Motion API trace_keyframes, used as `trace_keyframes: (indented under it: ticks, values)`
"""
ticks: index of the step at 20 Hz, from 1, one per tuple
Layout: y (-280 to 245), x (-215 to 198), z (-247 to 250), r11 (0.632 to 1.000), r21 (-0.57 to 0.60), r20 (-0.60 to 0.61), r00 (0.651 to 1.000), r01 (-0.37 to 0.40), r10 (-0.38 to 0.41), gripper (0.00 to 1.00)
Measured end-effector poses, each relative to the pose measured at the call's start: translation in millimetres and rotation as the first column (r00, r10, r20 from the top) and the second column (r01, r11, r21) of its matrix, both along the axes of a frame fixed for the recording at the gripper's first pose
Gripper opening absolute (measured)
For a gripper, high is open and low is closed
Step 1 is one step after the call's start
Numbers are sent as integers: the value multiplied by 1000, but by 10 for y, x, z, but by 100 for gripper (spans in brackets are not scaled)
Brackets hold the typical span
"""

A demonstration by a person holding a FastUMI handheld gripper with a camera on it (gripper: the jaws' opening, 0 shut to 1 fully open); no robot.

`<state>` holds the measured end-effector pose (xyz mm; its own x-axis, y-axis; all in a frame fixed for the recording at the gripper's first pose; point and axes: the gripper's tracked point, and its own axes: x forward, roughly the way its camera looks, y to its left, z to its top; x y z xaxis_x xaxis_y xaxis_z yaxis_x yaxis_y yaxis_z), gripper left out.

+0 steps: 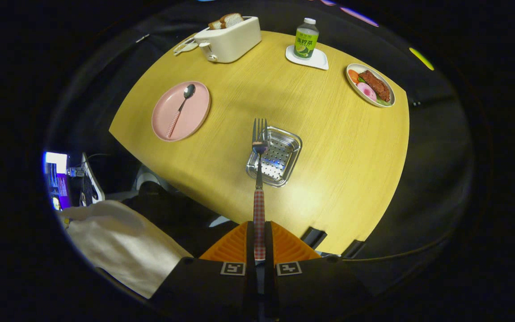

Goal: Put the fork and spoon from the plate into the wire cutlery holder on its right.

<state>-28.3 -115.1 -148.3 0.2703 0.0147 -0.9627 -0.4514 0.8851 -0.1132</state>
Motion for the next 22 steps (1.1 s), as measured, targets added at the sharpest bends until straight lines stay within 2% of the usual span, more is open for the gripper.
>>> trace_keyframes:
  ticks: [8, 13, 19, 22]
  values:
    - [-205, 157, -225, 987, -95, -214, 971, -126, 104, 10]
    - [-209, 340, -363, 983, -142, -307, 950, -112, 64, 10]
    - [-160, 491, -456, 987, -135, -345, 938, -86, 34, 13]
    - [-90, 590, -474, 992, -112, -311, 950, -65, 28, 17]
